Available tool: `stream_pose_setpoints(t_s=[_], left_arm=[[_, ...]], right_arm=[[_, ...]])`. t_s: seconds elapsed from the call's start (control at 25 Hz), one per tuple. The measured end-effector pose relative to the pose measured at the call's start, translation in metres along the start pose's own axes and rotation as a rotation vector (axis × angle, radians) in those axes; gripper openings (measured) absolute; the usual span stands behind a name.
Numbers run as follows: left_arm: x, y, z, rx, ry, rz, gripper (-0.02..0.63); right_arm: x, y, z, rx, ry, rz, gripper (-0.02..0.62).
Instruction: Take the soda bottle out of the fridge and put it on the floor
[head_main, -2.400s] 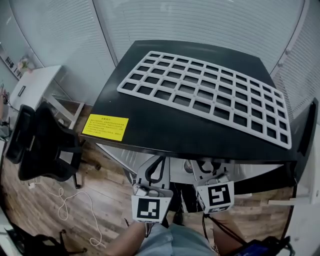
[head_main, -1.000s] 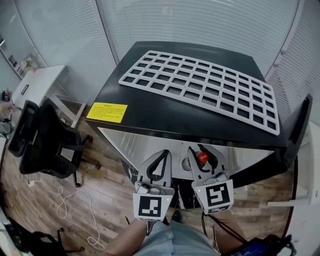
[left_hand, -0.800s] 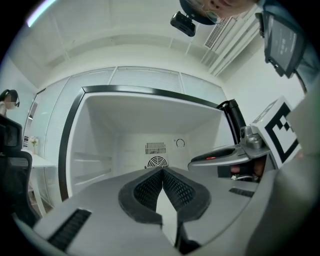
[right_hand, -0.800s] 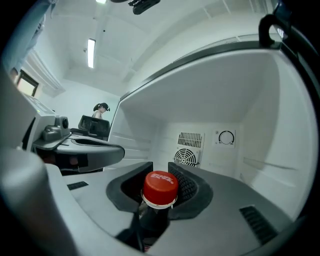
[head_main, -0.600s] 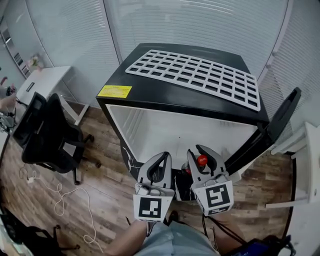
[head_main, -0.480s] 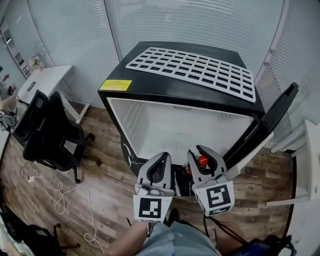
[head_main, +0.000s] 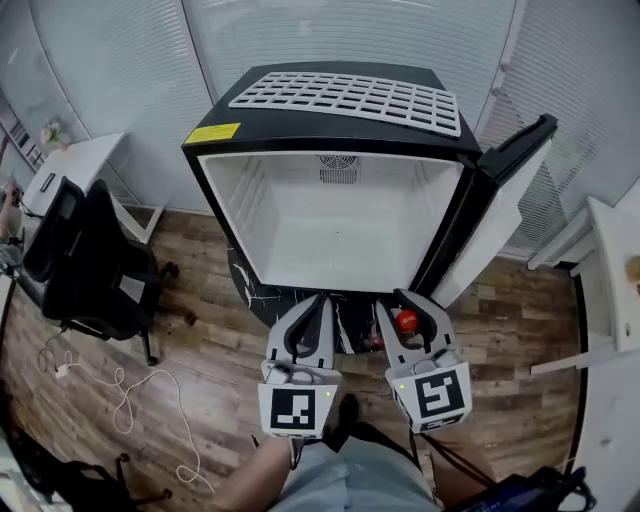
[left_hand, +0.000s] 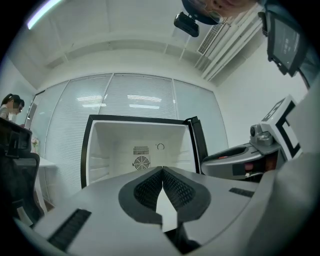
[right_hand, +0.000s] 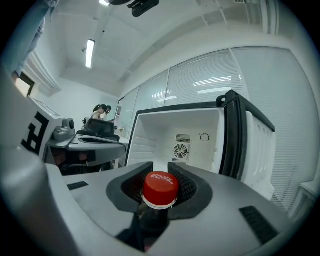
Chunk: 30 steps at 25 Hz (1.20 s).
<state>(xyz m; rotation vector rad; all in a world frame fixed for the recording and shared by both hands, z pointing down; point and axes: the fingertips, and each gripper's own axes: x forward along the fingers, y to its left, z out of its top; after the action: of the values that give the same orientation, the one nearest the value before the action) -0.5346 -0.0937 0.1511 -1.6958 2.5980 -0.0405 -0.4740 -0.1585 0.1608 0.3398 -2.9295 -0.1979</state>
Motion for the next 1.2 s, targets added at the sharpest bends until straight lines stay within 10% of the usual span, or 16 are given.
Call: stream_pose_setpoints(t_s=[0.64, 1.2], left_arm=[[-0.123, -0.086, 0.009, 0.019, -0.022, -0.275, 0.017], [-0.171, -0.279, 0.0, -0.002, 0.002, -0.655, 0.017]], right_arm=[[-0.166, 0.059, -0.032, 0.067, 0.059, -0.272, 0.106], [-0.353, 0.031, -0.072, 0.107, 0.062, -0.614, 0.106]])
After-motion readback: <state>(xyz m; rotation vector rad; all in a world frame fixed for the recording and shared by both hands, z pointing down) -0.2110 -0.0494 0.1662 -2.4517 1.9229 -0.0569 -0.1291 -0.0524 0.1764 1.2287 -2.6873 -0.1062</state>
